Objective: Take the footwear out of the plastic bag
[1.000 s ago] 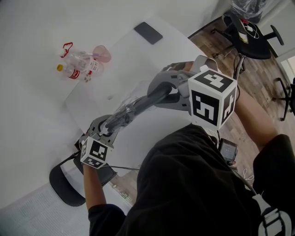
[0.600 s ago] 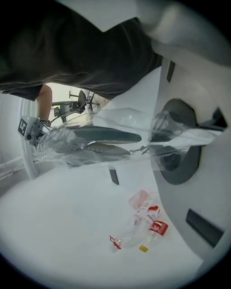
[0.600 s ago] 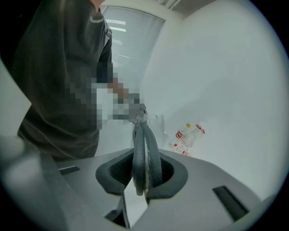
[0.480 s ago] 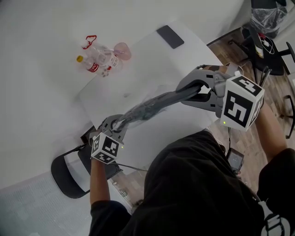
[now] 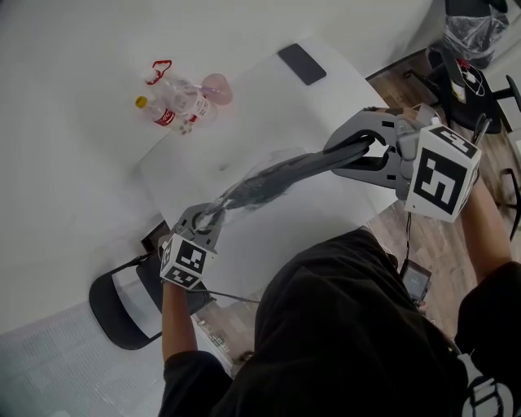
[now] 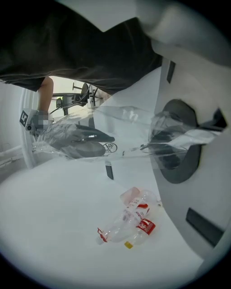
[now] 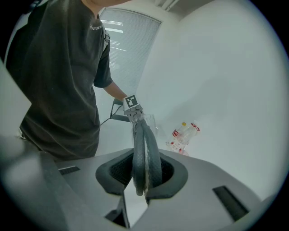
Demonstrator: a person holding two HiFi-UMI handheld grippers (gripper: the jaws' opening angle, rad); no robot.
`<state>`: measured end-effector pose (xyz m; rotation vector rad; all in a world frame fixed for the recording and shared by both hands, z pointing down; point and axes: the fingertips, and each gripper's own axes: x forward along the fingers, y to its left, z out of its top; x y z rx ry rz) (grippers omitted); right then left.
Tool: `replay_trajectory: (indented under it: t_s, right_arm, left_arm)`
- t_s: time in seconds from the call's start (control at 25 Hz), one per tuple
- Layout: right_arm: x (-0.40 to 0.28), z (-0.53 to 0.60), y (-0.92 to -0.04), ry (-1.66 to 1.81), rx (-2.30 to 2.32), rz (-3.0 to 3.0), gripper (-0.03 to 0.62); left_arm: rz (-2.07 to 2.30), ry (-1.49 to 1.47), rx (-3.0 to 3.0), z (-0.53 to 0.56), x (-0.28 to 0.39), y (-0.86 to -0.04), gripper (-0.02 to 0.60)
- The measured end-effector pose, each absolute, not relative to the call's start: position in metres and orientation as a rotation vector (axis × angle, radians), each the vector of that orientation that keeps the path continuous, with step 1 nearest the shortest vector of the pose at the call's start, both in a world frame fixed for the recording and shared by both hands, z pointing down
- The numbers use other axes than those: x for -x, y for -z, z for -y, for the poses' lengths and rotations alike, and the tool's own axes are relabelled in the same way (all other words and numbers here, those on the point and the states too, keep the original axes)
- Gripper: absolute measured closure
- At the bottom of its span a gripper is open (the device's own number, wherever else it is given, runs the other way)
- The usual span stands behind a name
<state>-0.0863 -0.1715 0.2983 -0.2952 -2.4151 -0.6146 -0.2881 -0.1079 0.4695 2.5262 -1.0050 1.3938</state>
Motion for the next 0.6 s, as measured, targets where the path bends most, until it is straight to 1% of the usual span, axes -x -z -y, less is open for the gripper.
replay_trajectory:
  t_s: [0.4, 0.6]
  right_arm:
    - [0.075, 0.174, -0.3, 0.604, 0.293, 2.43, 0.516]
    - [0.067, 0.188, -0.289, 0.625, 0.208, 2.462, 0.516]
  left_arm:
    - [1.059, -1.313, -2.43, 0.092, 0.307, -0.486, 0.552]
    - [1.2, -1.205, -2.303, 0.097, 0.33, -0.488, 0.552]
